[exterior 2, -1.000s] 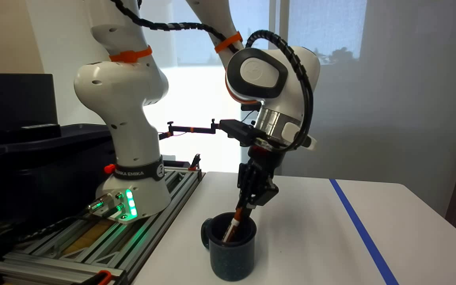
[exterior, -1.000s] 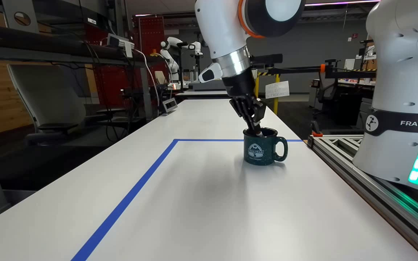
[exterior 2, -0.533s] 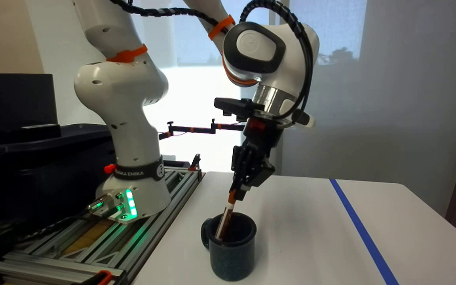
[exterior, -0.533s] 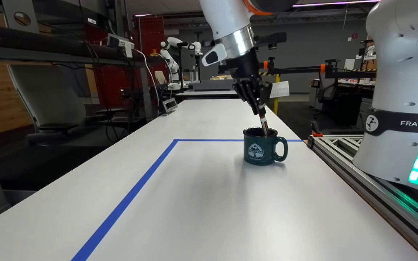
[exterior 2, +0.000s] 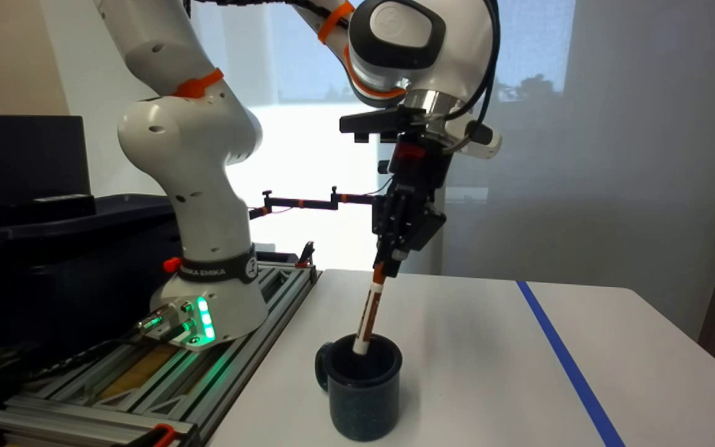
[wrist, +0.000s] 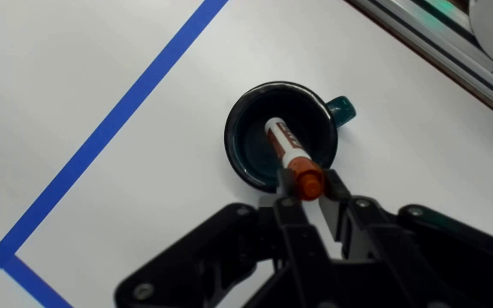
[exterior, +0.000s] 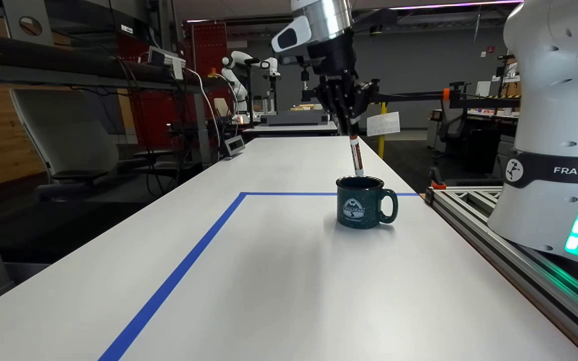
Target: Take the marker out of the green mug.
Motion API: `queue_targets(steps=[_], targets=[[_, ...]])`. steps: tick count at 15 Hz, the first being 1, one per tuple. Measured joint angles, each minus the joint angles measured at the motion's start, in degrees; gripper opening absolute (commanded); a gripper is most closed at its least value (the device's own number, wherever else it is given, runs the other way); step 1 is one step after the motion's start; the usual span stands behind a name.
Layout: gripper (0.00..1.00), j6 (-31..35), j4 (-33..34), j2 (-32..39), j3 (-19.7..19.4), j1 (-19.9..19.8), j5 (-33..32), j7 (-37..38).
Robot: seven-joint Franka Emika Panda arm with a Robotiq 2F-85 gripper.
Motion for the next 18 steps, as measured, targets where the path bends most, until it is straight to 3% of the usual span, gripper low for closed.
queue_targets(steps=[4,9,14,18], targets=[[0.05,0.8,1.9,-1.8,2.0,2.3,-3.1,-0.6],[0.05,8.1,2.0,-0.7,3.1,2.8,-13.7,-1.2],[0.05,16.5,0.4,5.6,2.1,2.2,-25.7,-1.6],[0.05,22.2,0.3,12.1,0.6,1.9,-30.6,-3.8]])
